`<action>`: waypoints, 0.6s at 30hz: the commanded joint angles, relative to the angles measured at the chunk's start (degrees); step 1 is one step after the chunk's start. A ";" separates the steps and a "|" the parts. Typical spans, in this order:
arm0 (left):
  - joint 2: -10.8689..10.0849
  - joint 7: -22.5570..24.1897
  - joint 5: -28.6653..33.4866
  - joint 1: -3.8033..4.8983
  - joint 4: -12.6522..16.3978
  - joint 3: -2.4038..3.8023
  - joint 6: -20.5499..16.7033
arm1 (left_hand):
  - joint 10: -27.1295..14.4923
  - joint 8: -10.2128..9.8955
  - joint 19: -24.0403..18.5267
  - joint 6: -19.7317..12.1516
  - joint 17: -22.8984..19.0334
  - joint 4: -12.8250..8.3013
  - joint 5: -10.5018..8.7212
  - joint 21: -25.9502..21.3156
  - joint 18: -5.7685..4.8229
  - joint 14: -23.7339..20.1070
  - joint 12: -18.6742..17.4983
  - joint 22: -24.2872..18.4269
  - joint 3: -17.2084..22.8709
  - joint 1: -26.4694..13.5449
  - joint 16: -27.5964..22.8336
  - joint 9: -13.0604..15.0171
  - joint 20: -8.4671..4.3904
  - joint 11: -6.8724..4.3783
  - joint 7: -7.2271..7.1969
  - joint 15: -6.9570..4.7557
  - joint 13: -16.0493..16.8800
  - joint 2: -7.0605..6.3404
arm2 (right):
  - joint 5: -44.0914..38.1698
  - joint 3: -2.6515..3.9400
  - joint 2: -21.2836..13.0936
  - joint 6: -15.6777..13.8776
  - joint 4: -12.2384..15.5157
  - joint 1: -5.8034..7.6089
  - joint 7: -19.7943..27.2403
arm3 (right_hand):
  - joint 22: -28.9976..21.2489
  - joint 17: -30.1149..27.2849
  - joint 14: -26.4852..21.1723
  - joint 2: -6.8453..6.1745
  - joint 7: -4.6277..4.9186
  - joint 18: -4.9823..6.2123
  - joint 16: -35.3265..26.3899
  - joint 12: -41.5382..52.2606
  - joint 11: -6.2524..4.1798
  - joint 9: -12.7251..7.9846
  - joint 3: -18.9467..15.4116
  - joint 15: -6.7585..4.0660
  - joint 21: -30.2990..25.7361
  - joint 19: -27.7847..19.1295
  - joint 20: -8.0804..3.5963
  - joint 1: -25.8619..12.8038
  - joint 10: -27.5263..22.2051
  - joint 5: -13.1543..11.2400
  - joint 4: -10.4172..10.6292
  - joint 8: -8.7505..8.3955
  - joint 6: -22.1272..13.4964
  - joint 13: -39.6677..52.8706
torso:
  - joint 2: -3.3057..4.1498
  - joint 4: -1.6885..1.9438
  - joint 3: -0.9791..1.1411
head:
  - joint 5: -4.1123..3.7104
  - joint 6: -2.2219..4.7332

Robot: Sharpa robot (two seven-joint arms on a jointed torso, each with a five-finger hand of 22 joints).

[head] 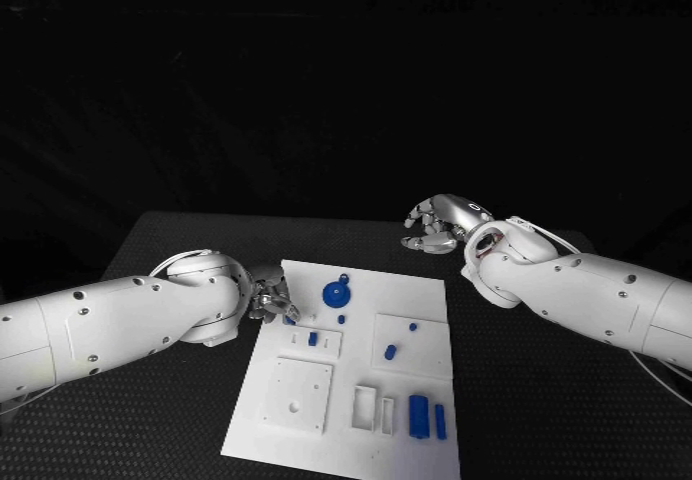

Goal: Assemble the parts on the task board

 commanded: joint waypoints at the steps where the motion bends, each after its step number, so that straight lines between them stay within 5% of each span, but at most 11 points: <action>1: -0.12 -1.62 -2.54 -0.07 0.33 -0.48 -1.06 | 3.23 3.23 0.46 2.29 0.14 -1.24 0.33 0.44 0.67 3.00 0.67 1.25 1.68 -0.10 0.61 0.34 -6.73 -3.35 -1.79 -3.53 0.30 0.87 | -0.11 0.02 -0.01 0.70 -0.02 -0.02 0.47 | 0.07 -0.04 0.08 0.14 0.30 2.52 -0.19 0.17 -0.04 -0.09 -0.24 0.20 -0.26 0.12 0.06 -0.37 -0.37 -0.12 -0.18 -0.18 -0.02 -0.09 | 0.03 -0.03 0.05 | 0.14 -0.22; 18: 0.83 -1.35 -3.66 -2.02 -0.12 -0.49 -2.43 | 3.13 3.67 0.38 2.32 0.17 -1.53 0.95 0.86 0.72 2.98 1.21 1.23 1.73 -0.41 1.08 0.44 -6.87 -3.44 -1.89 -3.63 0.65 0.99 | -0.12 0.02 -0.11 0.70 0.01 -0.02 0.47 | 0.08 -0.04 0.07 0.15 0.31 2.52 -0.20 0.19 -0.03 -0.09 -0.27 0.20 -0.27 0.12 0.07 -0.44 -0.39 -0.02 -0.15 -0.17 -0.02 -0.11 | 0.02 -0.07 0.00 | 0.01 -0.82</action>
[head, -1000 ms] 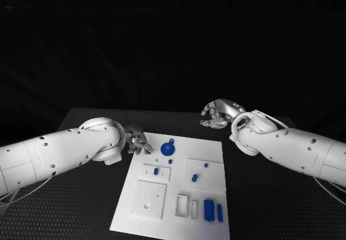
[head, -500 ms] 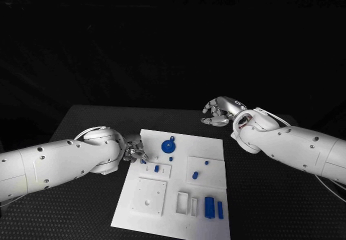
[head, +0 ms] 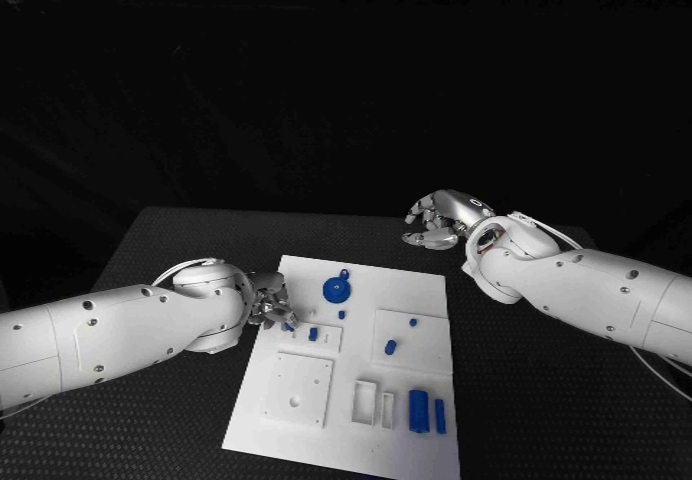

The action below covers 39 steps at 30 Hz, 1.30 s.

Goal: Assemble the parts on the task board

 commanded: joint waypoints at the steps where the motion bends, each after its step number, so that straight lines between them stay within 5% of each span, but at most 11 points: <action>1: 0.54 0.18 -1.03 -0.39 -0.33 0.02 -1.61 | 2.93 3.30 0.22 2.14 0.09 -1.40 0.40 0.27 0.70 2.86 0.35 1.21 1.62 -0.05 0.23 0.32 -6.88 -3.24 -1.71 -3.52 0.06 0.60 | -0.14 0.02 -0.04 0.57 0.05 -0.01 0.44 | 0.09 -0.03 0.07 0.15 0.40 2.52 -0.21 0.19 -0.03 -0.09 -0.27 0.21 -0.27 0.12 0.07 -0.45 -0.39 -0.02 -0.15 -0.18 -0.10 -0.06 | -0.01 -0.02 -0.02 | -0.10 -0.11; 39: 1.26 -0.37 -3.00 -1.16 -0.41 0.02 2.84 | 2.64 3.42 0.09 1.85 -0.05 -1.46 0.30 0.42 0.71 2.63 0.42 1.15 1.79 -0.21 0.24 0.30 -6.94 -3.17 -1.64 -3.56 0.13 0.79 | -0.14 0.02 -0.19 0.77 0.05 -0.05 0.40 | 0.10 -0.03 0.06 0.22 0.40 2.52 -0.21 0.23 -0.03 -0.09 -0.31 0.21 -0.28 0.13 0.08 -0.51 -0.41 0.06 -0.12 -0.17 -0.11 -0.11 | -0.03 0.06 0.02 | -0.52 -0.82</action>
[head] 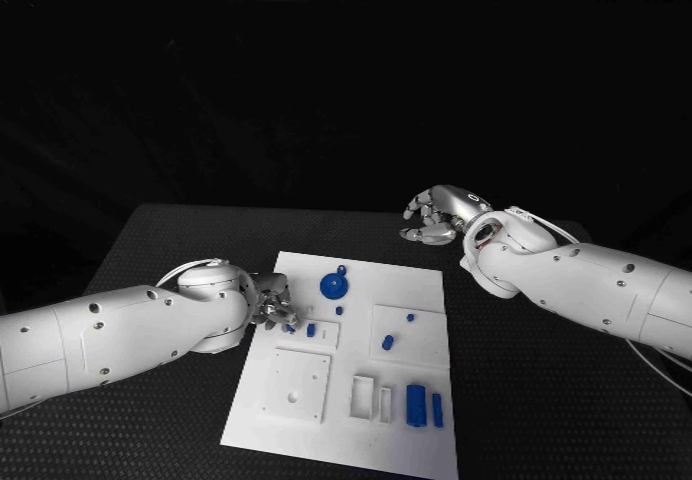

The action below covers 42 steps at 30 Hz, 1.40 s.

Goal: Assemble the parts on the task board

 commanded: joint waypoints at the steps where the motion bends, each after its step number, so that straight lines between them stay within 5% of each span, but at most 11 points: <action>1: 0.05 -0.37 -0.65 -0.19 -0.05 -0.10 1.83 | 2.62 1.56 0.09 1.89 -0.03 -1.46 0.20 0.11 0.78 2.62 0.20 1.16 1.70 0.01 0.24 -0.01 -6.95 -3.16 -1.58 -3.55 0.10 0.58 | -0.15 0.02 -0.06 0.58 0.08 -0.02 0.37 | 0.06 -0.03 0.06 0.22 0.28 2.52 -0.25 0.24 -0.03 -0.09 -0.31 0.21 -0.28 0.13 0.07 -0.51 -0.41 0.06 -0.12 -0.17 -0.03 -0.07 | -0.02 0.05 0.03 | 0.10 -0.07; 42: 0.20 -0.61 -0.46 -0.20 -0.91 -0.09 3.90 | 2.38 1.74 -0.16 1.66 -0.14 -1.89 0.14 0.24 0.76 2.41 0.31 1.15 1.95 0.21 0.33 0.00 -6.99 -3.13 -1.55 -3.48 0.18 0.62 | -0.16 0.02 0.24 0.79 -0.23 -0.02 0.36 | 0.07 -0.02 0.04 0.23 0.28 2.52 -0.25 0.28 -0.02 -0.09 -0.33 0.21 -0.30 0.13 0.06 -0.43 -0.46 0.00 -0.24 -0.18 -0.09 -0.13 | 0.02 -0.11 0.02 | 0.25 -0.39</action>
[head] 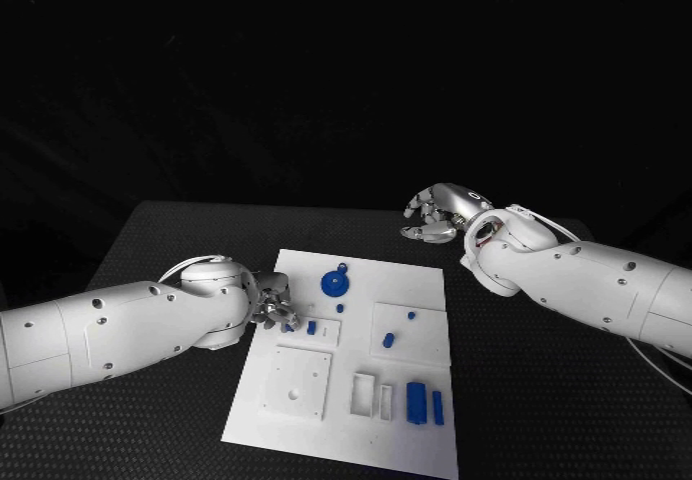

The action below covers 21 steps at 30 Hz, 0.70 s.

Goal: Assemble the parts on the task board

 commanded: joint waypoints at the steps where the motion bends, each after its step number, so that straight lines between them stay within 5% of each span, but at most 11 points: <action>1: 0.02 -0.61 -0.27 -0.22 -0.37 -0.19 1.52 | 2.00 0.32 -0.16 1.19 -0.08 -1.80 0.36 0.25 0.83 2.40 0.31 1.12 2.04 0.21 0.34 0.07 -6.99 -2.48 -0.98 -3.48 0.09 0.63 | -0.18 0.02 -0.03 0.60 0.01 -0.02 0.36 | 0.10 -0.02 0.04 0.23 0.28 2.52 -0.26 0.29 -0.02 -0.09 -0.18 0.21 -0.30 0.13 0.06 -0.43 -0.46 0.00 -0.09 -0.18 -0.04 -0.07 | 0.00 -0.04 0.01 | -0.01 0.01; 21: 2.15 -0.62 -0.28 -0.40 -2.55 -0.19 2.41 | 1.94 0.77 -0.29 1.10 -0.26 -1.03 -2.18 0.46 0.79 2.29 0.59 1.02 2.09 -0.06 0.60 0.08 -7.05 -2.44 -0.97 -3.48 0.15 0.54 | -0.18 0.02 0.12 0.60 0.01 -0.02 0.38 | 0.10 -0.01 0.04 0.24 0.28 2.52 -0.25 0.31 -0.02 -0.09 -0.19 0.21 -0.30 0.14 0.06 -0.45 -0.47 -0.01 -0.08 -0.18 -0.04 -0.09 | 0.00 -0.04 0.02 | -0.09 -0.05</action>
